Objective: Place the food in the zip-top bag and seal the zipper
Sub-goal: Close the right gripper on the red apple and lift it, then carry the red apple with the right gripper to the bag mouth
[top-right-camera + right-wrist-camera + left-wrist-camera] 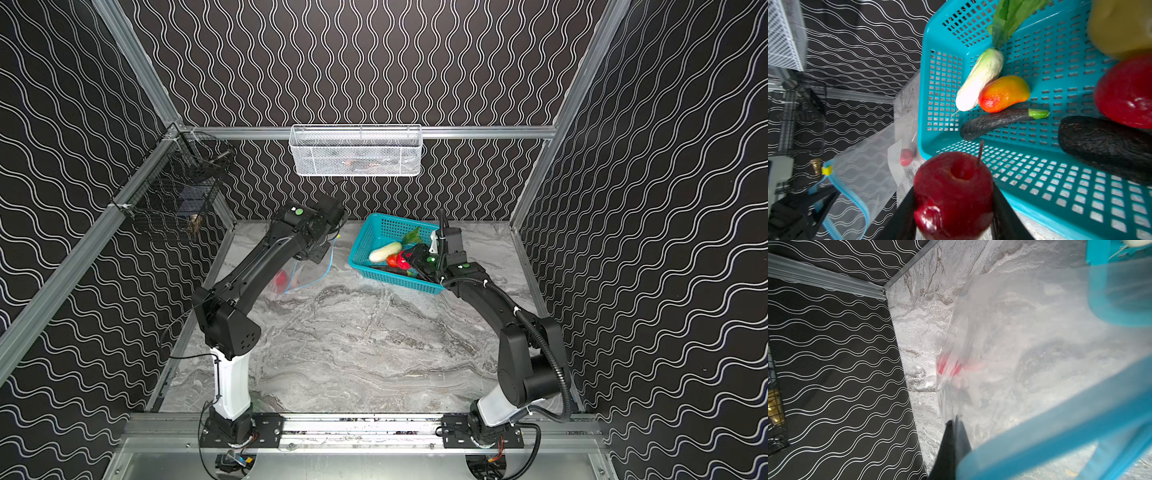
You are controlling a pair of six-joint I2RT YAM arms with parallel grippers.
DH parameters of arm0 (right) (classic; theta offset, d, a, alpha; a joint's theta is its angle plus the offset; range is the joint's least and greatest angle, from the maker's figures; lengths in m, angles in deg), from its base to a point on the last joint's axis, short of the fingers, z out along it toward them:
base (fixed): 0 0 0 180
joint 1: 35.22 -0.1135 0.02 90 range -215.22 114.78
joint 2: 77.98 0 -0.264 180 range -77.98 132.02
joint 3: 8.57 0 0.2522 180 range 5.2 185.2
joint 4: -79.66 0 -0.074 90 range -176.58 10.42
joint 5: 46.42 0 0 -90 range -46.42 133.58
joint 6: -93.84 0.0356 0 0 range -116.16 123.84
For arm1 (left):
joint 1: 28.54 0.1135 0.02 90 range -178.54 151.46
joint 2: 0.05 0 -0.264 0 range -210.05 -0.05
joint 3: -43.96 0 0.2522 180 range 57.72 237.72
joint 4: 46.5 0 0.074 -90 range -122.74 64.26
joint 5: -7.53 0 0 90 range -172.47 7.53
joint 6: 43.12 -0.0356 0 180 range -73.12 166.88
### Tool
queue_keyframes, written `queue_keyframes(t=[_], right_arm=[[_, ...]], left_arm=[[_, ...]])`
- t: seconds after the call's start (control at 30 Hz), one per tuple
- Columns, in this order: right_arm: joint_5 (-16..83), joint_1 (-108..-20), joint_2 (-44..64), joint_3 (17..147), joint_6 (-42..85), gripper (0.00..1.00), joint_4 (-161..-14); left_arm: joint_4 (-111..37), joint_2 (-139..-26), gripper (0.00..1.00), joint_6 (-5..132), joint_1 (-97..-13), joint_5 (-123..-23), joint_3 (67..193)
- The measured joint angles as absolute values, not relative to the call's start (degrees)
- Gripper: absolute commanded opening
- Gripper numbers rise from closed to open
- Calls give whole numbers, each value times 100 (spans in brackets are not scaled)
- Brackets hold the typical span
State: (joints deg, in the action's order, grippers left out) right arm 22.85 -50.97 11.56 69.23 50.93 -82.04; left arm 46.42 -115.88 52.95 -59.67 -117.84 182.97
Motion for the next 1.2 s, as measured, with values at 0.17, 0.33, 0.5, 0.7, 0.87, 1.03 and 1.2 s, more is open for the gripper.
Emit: queue_keyframes(t=[0.17, 0.33, 0.5, 0.7, 0.87, 1.03, 1.2], right_arm=[[2209, -5175, 953, 6632, 5226, 34, -8580], [2176, -5335, 863, 6553, 5270, 34, -8893], [2143, -5499, 841, 6507, 5300, 34, -9157], [2124, -5667, 820, 6426, 5407, 34, -9428], [2124, -5919, 778, 6328, 5447, 34, -9772], [2143, -6303, 830, 6328, 5525, 34, -10143], [2143, -6502, 951, 6328, 5593, 34, -10412]], left_arm=[[4646, -11597, 0, 5295, -5972, -11763, 18303], [4651, -11625, 0, 5295, -5974, -11721, 18334], [4651, -11627, 0, 5295, -5978, -11664, 18334], [4651, -11627, 0, 5295, -5980, -11640, 18334], [4651, -11627, 0, 5295, -5980, -11621, 18327], [4651, -11627, 0, 5295, -5980, -11570, 18330], [4679, -11627, 0, 5295, -5985, -11553, 18406]])
